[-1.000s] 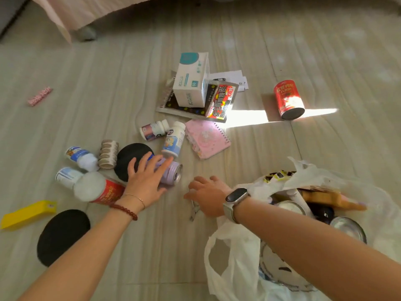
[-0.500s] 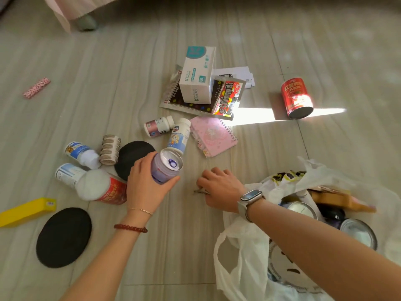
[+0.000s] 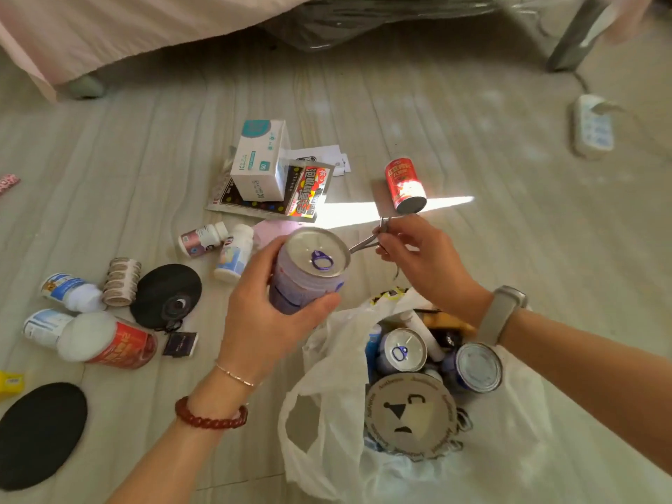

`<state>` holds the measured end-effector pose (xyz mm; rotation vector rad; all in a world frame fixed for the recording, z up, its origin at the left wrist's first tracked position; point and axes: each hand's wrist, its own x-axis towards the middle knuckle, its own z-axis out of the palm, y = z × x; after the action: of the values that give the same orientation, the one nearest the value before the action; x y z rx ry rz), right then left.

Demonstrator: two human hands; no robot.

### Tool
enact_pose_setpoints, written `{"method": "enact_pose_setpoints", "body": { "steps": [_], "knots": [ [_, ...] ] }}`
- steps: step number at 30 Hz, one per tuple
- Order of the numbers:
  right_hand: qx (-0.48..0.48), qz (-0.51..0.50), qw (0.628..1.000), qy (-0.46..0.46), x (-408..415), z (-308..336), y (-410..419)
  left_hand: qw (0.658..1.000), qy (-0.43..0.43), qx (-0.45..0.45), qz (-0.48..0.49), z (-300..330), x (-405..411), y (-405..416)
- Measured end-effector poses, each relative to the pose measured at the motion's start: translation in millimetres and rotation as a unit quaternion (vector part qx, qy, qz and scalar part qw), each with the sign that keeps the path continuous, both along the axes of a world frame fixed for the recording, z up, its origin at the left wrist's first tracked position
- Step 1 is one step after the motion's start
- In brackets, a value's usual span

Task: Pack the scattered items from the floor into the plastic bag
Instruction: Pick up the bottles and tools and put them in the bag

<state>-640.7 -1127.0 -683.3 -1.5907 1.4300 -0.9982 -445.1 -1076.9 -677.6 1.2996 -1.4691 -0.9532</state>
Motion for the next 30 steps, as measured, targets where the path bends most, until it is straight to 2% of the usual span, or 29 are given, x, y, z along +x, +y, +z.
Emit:
{"method": "enact_pose_setpoints", "body": {
  "steps": [2,4,7,10,13,16,18,20,22,24,27,29,30],
  "knots": [
    [0.014,0.003,1.0,0.025,-32.4,5.6,10.4,0.997,-0.03,-0.005,-0.078,3.0,-29.7,12.2],
    [0.06,0.024,0.995,0.082,-63.7,5.7,24.7,0.981,-0.102,-0.02,-0.165,-4.2,-59.3,28.7],
    [0.126,0.036,0.986,0.099,-97.6,2.2,51.5,0.921,-0.251,-0.111,-0.278,-36.6,-95.4,58.8],
    [0.134,0.043,0.983,0.117,-108.6,-4.5,73.7,0.87,-0.318,-0.149,-0.347,-68.0,-115.2,88.0],
    [0.133,0.115,0.973,0.153,-112.6,-12.2,86.9,0.823,-0.382,-0.2,-0.369,-93.1,-119.9,105.1],
    [0.125,0.217,0.939,0.236,-122.4,-17.7,96.2,0.816,-0.413,-0.22,-0.339,-111.9,-114.1,113.5],
    [0.105,0.245,0.908,0.324,-131.9,-22.0,102.4,0.824,-0.418,-0.237,-0.3,-119.1,-110.1,119.1],
    [0.069,0.261,0.848,0.456,-142.7,-28.8,108.8,0.845,-0.419,-0.226,-0.244,-121.3,-109.7,119.0],
    [0.036,0.272,0.801,0.531,-150.3,-35.3,113.2,0.86,-0.437,-0.187,-0.184,-120.1,-112.4,108.8],
    [-0.006,0.276,0.796,0.539,-155.0,-37.9,116.9,0.852,-0.473,-0.164,-0.151,-116.7,-114.3,91.9],
    [-0.093,0.168,0.828,0.527,-171.4,-42.4,124.5,0.844,-0.468,-0.207,-0.163,-110.3,-122.0,82.1],
    [-0.08,0.07,0.837,0.537,-183.4,-43.2,133.8,0.834,-0.438,-0.255,-0.219,-109.7,-133.7,95.1],
    [-0.026,0.016,0.854,0.519,-185.9,-43.5,140.0,0.817,-0.434,-0.271,-0.266,-113.2,-139.9,105.6]
  ]
}}
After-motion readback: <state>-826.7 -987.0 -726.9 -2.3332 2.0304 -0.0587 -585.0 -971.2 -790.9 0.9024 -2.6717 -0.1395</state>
